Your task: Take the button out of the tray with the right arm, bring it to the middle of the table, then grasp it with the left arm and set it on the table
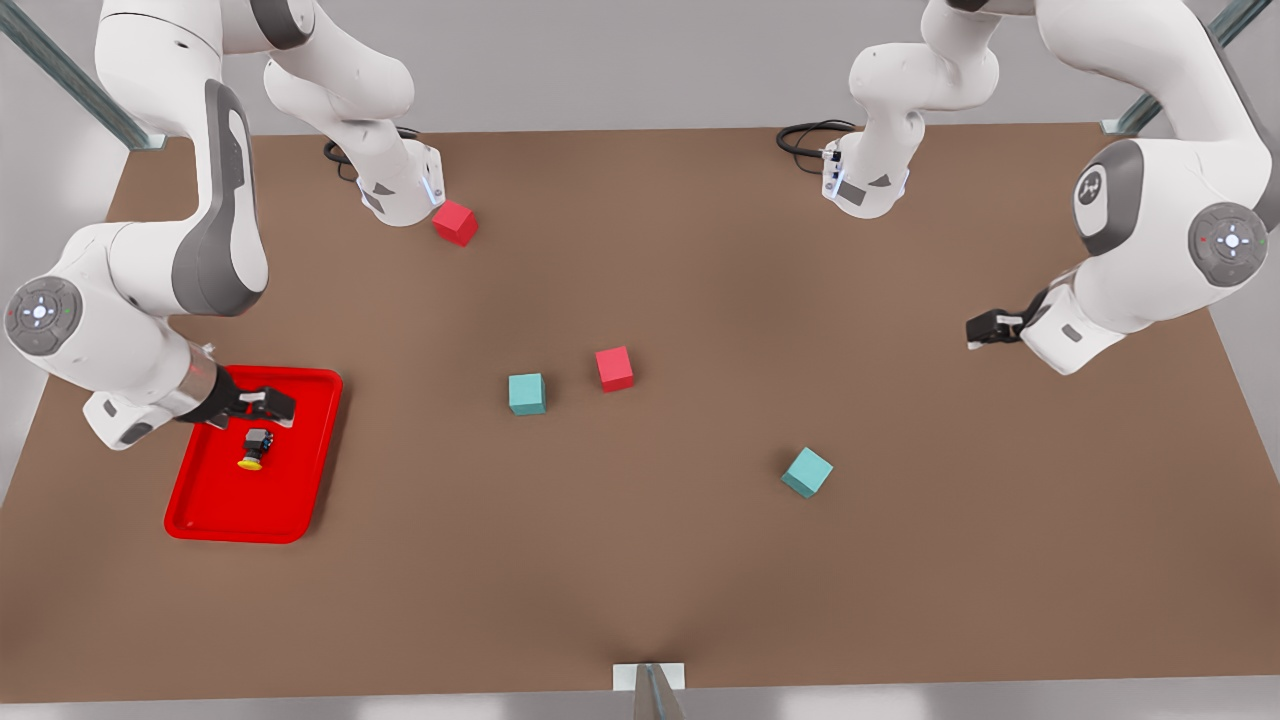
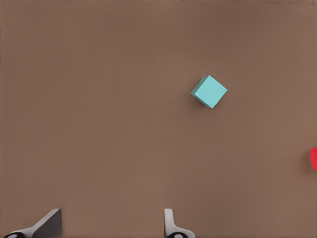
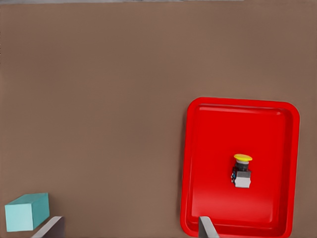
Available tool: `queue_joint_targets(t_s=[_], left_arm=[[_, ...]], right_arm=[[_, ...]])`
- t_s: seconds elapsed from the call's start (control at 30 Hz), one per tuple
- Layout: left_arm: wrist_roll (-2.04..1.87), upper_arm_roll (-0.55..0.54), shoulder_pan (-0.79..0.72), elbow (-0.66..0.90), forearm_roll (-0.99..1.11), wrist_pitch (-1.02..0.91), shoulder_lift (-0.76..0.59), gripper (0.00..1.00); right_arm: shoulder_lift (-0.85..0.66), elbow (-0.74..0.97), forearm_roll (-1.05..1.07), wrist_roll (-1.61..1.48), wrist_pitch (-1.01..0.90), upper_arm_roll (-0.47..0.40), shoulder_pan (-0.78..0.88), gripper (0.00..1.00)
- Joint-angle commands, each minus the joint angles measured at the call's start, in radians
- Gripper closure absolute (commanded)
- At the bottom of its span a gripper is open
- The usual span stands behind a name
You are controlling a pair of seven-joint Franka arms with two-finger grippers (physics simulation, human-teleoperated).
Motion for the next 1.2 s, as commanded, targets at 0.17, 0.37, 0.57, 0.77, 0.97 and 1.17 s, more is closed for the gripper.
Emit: queue_joint_targets(t_s=[0.17,0.37,0.57,0.77,0.97,1.17], left_arm=[[-0.01,-0.006,-0.013,0.064,-0.06,0.052,0.047,0.0],[-0.019,-0.005,-0.02,0.047,-0.002,-0.016,0.057,0.0],[-0.022,-0.008,-0.051,0.055,-0.002,0.024,0.065,0.0],[-0.047,-0.014,-0.072,0.049,0.038,0.041,0.082,0.0],[-0.053,-0.014,-0.074,0.045,0.038,0.042,0.085,0.0],[-0.068,-0.014,-0.079,0.024,0.039,0.072,0.086,0.0]], right_arm=[[0.0,0.002,0.004,0.012,0.041,0.0,0.01,0.0],[0.026,0.008,-0.001,0.017,0.02,0.015,0.014,0.0],[0.195,-0.053,-0.048,-0.068,-0.054,0.002,-0.162,0.0],[0.363,-0.05,-0.093,-0.22,0.084,0.011,-0.285,0.0],[0.409,-0.116,-0.145,-0.289,0.208,0.181,-0.481,0.0],[0.324,-0.374,-0.226,-0.286,0.466,0.331,-0.658,0.0]])
